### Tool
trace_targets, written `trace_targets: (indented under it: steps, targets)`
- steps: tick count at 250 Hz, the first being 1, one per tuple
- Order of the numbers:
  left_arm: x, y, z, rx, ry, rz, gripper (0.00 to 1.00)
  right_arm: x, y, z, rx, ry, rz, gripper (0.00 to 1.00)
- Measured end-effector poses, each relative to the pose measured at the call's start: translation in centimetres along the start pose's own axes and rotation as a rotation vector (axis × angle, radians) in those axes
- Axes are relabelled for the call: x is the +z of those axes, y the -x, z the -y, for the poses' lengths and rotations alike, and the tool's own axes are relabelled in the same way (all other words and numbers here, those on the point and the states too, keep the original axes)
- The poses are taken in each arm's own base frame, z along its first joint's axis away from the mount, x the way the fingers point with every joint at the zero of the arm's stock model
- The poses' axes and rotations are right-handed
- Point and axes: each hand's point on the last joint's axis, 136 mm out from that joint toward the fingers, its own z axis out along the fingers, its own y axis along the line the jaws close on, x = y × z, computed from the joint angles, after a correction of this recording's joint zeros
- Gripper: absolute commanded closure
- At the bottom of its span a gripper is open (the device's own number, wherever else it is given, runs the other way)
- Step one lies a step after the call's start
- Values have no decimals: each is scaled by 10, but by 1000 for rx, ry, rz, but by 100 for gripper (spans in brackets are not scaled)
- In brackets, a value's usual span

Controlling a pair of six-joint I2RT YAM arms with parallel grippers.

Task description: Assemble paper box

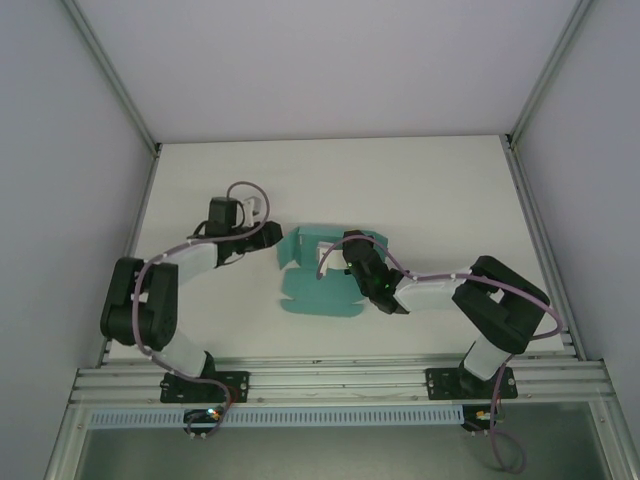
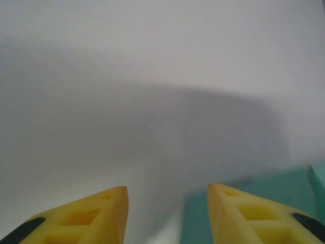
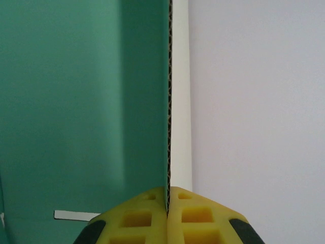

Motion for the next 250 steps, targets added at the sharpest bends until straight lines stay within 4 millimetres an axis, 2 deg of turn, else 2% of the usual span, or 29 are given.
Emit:
trace_targets:
  steps: [49,85,101,165,197,250]
  targets:
    - [-6,-37,27,102,-42,-42,62,-1,-1,-1,9,8,-4,100]
    - [-8,-56,29,156,-36,-60,61,-1,-2,-1,13,11,-5,100]
    - [-7,-60,27,180,-23,-61,57,-1,-2,-1,16,12,-5,100]
    - [5,-59,38,319,-22,-25,57,-2,-2,-1,22,10,-5,100]
    - [16,-58,34,337,-26,-17,48,-3,-2,-3,16,20,-6,100]
    - [27,-60,38,375,-46,-13,44,-3,-2,-4,13,23,-10,100]
